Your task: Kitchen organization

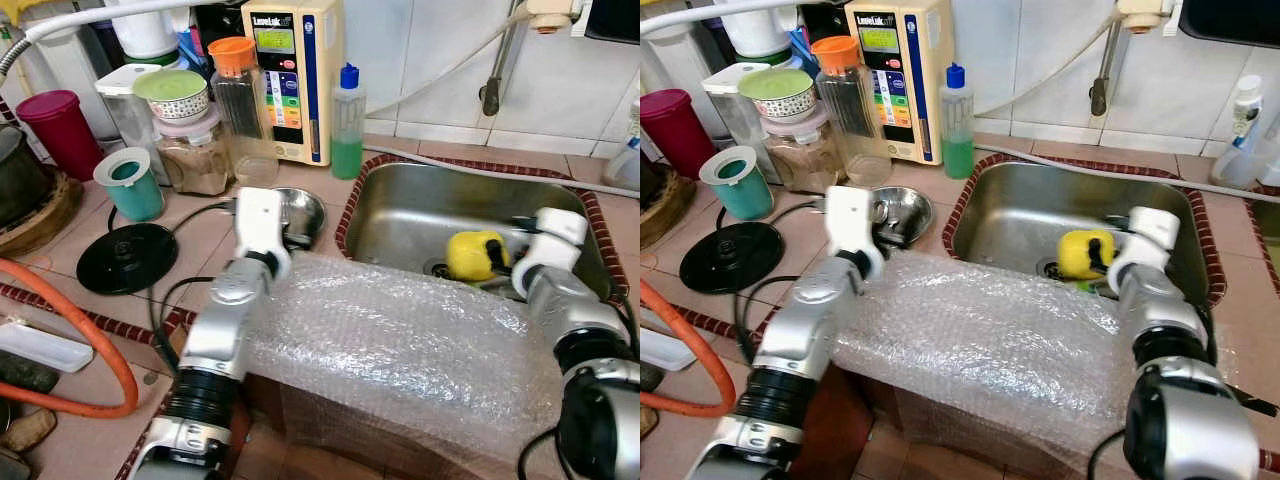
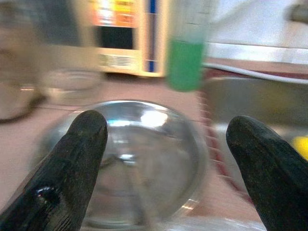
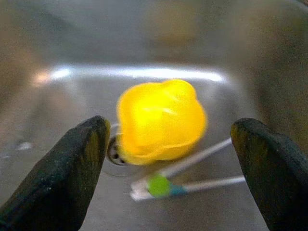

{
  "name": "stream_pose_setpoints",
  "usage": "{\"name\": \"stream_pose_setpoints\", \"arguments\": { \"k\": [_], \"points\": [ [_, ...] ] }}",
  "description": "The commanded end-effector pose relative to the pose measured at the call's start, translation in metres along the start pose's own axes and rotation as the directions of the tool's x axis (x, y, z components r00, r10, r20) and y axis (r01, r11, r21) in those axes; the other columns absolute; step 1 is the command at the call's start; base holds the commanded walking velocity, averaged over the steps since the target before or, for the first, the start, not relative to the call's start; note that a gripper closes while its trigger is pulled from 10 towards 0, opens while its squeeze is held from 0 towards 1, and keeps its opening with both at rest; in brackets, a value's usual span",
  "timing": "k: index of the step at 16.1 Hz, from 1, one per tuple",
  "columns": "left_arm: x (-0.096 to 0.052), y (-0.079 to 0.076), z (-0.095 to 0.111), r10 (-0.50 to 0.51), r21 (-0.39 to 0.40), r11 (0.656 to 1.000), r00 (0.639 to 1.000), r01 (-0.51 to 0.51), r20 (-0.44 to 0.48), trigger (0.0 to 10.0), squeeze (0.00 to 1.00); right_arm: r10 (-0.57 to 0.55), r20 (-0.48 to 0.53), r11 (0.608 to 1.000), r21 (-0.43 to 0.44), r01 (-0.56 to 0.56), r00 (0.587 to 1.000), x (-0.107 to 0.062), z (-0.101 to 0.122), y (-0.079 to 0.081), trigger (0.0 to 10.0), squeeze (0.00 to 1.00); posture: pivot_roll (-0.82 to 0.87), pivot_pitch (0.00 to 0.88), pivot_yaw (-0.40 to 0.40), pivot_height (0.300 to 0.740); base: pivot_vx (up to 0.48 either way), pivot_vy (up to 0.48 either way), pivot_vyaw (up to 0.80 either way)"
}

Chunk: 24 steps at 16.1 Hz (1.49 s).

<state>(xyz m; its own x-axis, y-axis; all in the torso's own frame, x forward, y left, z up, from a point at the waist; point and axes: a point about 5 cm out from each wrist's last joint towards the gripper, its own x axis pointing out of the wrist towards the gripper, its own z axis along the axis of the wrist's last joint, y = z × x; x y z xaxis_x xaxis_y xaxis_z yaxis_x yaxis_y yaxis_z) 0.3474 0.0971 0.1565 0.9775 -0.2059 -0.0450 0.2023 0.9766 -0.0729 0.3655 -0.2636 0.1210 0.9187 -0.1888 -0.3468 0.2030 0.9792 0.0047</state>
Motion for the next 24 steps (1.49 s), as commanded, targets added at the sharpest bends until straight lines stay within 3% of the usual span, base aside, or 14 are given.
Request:
{"name": "stream_pose_setpoints", "arguments": {
  "k": [1,3,6,7,9,13,17,19,23,24],
  "points": [
    [0.001,0.019,0.005,0.12,0.013,0.993,0.993,-0.12,0.014,10.0,0.0,0.061,0.046,0.998,0.008,-0.061,0.997,-0.001,0.007,0.014,10.0,0.0,-0.03,0.0,0.09,0.74,0.0,0.0,0.0],
    [-0.002,0.041,0.002,0.241,0.005,0.97,0.97,-0.241,-0.005,10.0,0.0,0.107,0.073,0.994,-0.017,-0.106,0.992,-0.003,0.012,0.029,10.0,0.0,-0.03,0.0,0.091,0.74,0.0,0.0,0.0],
    [-0.003,0.048,-0.005,0.267,-0.019,0.963,0.961,-0.269,-0.068,10.0,0.0,0.154,0.1,0.987,-0.068,-0.148,0.983,-0.006,0.018,0.044,10.0,0.0,-0.03,0.0,0.093,0.74,0.0,0.0,0.0],
    [-0.001,0.046,-0.007,0.241,-0.034,0.969,0.966,-0.245,-0.094,10.0,0.0,0.223,0.12,0.974,-0.074,-0.215,0.968,-0.009,0.023,0.056,10.0,0.0,-0.03,0.0,0.094,0.74,0.0,0.0,0.0],
    [0.002,0.044,-0.006,0.216,-0.021,0.976,0.971,-0.219,-0.105,10.0,0.0,0.344,0.134,0.938,-0.101,-0.333,0.929,-0.017,0.027,0.074,10.0,0.0,-0.02,0.0,0.096,0.74,0.0,0.0,0.0],
    [-0.003,0.043,-0.002,0.214,-0.074,0.971,0.967,-0.226,-0.138,10.0,0.0,0.584,0.083,0.807,-0.16,-0.568,0.807,-0.05,0.013,0.105,10.0,0.0,-0.01,0.0,0.098,0.74,0.0,0.0,0.0],
    [-0.023,0.042,-0.005,0.221,-0.134,0.96,0.96,-0.245,-0.173,10.0,0.0,0.667,0.017,0.736,-0.168,-0.656,0.745,-0.069,-0.004,0.11,10.0,0.0,0.01,0.0,0.086,0.74,0.0,0.0,0.0],
    [-0.029,0.038,-0.008,0.201,-0.186,0.952,0.955,-0.243,-0.218,10.0,0.0,0.669,-0.007,0.73,-0.183,-0.659,0.743,-0.073,-0.007,0.111,10.0,0.0,0.01,0.0,0.081,0.74,0.0,0.0,0.0],
    [-0.033,0.028,-0.017,0.124,-0.196,0.964,0.953,-0.182,-0.275,10.0,0.0,0.678,-0.038,0.711,-0.218,-0.669,0.734,-0.076,-0.011,0.119,10.0,0.0,0.02,0.0,0.081,0.74,0.0,0.0,0.0],
    [-0.033,0.028,-0.019,0.114,-0.195,0.965,0.952,-0.173,-0.284,9.1,0.0,0.679,-0.041,0.709,-0.222,-0.669,0.733,-0.076,-0.011,0.12,10.0,0.0,0.02,0.0,0.082,0.74,0.0,0.0,0.0]
  ]
}}
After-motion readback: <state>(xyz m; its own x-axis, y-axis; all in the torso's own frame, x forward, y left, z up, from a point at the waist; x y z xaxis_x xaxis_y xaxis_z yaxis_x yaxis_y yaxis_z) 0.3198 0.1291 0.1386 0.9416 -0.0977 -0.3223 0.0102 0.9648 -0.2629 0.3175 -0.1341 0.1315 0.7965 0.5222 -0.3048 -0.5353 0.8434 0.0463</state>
